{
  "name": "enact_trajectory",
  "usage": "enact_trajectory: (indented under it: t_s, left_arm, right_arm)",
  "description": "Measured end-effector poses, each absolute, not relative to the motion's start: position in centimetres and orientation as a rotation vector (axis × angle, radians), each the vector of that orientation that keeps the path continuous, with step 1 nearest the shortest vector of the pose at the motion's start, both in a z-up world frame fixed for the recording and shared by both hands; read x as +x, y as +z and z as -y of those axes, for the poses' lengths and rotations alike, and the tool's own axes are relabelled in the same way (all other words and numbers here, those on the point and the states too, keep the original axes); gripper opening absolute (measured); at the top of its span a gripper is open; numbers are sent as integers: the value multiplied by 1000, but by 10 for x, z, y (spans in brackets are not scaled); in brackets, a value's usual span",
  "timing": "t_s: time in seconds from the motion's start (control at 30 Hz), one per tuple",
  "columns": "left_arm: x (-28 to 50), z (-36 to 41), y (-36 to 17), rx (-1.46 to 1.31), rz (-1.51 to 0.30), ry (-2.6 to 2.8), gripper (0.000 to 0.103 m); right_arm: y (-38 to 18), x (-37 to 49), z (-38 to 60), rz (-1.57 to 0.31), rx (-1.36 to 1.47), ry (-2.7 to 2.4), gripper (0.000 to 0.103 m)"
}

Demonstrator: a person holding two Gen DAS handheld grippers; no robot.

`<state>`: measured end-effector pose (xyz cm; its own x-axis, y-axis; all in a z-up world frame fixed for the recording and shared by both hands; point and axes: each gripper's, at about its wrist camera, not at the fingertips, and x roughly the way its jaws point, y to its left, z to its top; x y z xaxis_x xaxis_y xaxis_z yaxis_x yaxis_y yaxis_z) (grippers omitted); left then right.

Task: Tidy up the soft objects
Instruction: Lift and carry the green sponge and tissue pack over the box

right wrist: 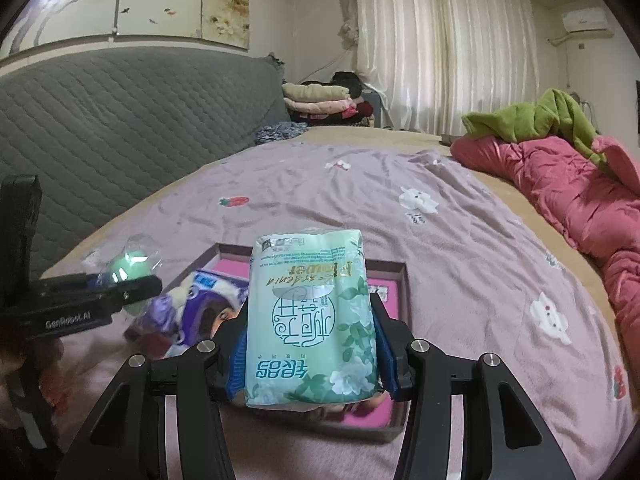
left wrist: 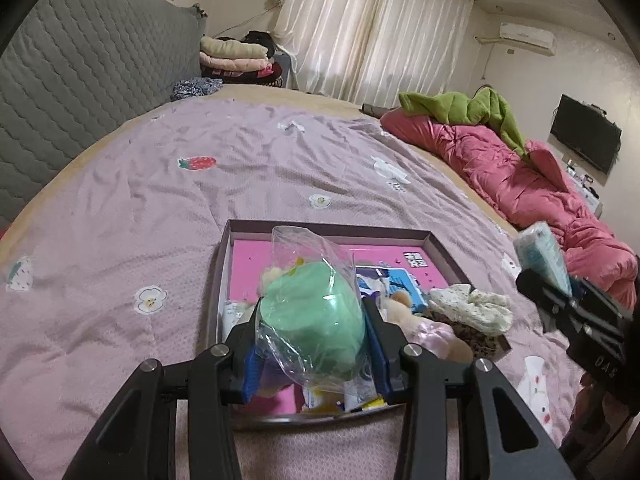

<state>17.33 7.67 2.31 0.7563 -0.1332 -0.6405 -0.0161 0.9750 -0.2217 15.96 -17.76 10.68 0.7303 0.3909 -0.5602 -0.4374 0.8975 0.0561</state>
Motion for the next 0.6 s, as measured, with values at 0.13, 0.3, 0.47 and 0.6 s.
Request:
enact_trajectory:
  t_s: [0.13, 0.3, 0.47, 0.6]
  left_arm:
    - [180, -73, 18, -220, -726, -87, 44]
    - [187, -66, 9, -202, -756, -112, 44]
    - [196, -61, -3, -192, -801, -133, 44]
    - [196, -57, -6, -181, -818, -143, 44]
  right_arm:
    - [101, 173, 176, -606, -72, 449, 53]
    - [94, 183, 169, -617, -76, 453, 53]
    - [85, 191, 165, -639, -78, 454, 53]
    - [78, 197, 167, -669, -60, 452, 53]
